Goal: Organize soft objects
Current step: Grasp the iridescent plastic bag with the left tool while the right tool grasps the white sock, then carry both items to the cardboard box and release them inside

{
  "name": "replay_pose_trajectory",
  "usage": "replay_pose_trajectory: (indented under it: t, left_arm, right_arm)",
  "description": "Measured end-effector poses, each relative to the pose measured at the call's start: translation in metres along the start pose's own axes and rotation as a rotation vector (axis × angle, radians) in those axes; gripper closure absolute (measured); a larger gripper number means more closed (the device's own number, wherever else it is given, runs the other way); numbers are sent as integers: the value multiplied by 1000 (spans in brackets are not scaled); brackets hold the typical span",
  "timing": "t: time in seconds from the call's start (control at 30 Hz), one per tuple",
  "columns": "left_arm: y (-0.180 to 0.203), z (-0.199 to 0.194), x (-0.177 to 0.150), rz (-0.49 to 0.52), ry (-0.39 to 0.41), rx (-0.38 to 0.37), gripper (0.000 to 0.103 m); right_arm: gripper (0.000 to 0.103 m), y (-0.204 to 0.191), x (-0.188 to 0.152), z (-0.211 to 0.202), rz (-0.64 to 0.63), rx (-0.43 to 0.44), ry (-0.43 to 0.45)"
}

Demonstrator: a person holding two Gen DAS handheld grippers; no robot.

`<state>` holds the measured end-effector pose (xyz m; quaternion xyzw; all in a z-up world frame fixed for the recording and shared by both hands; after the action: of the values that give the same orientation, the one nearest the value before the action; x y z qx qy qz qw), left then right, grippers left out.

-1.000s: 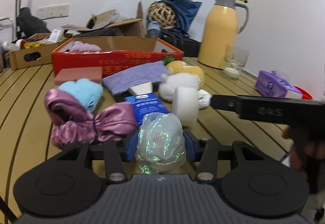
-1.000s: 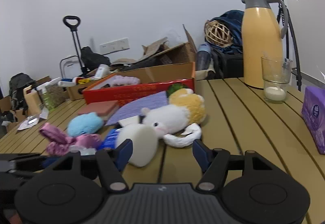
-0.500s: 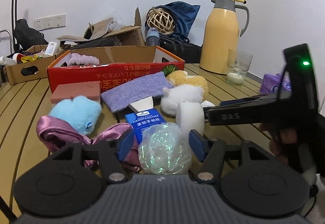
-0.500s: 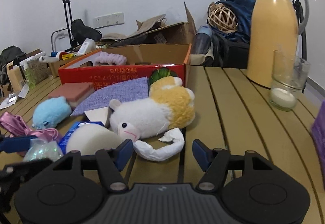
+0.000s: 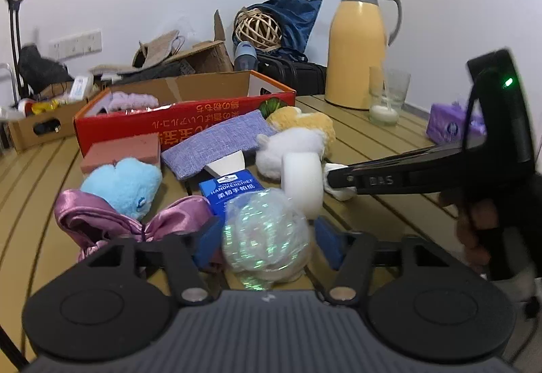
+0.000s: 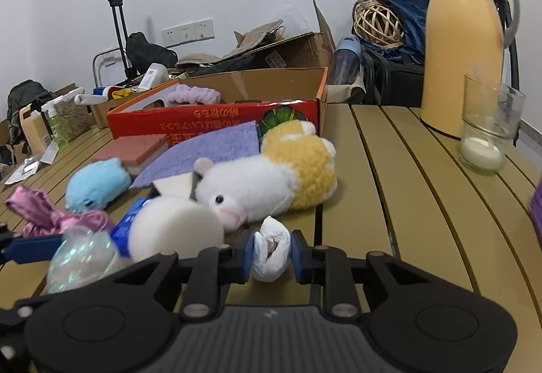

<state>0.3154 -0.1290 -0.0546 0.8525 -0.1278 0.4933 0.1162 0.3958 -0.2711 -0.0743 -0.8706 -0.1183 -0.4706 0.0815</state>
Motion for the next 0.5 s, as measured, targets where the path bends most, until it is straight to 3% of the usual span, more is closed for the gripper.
replay_pose_trajectory:
  t: [0.03, 0.13, 0.37, 0.5]
  left_arm:
    - [3, 0, -2, 14, -4, -1, 63]
    - [7, -7, -1, 18, -1, -3, 73]
    - [11, -44, 9, -22, 55, -42, 74]
    - [-9, -66, 53, -101, 117, -124, 74]
  right_arm:
    - [86, -1, -3, -5, 5, 5, 1]
    - [87, -6, -13, -25, 28, 21, 8]
    - [87, -17, -19, -77, 33, 36, 72]
    - [87, -19, 0, -97, 43, 63, 140]
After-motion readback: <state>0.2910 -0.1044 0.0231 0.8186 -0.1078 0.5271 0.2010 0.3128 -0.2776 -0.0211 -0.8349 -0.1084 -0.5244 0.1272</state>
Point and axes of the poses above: each gripper's, at about its wrist camera, not at the fingertips, and z roughly the way its jaws point, y to its right, x to its top, the point moved 8 cm from there along z, roughly the way its jaws point, and after that the axes turned 7 degrees about -z, right-handed, at the moved point
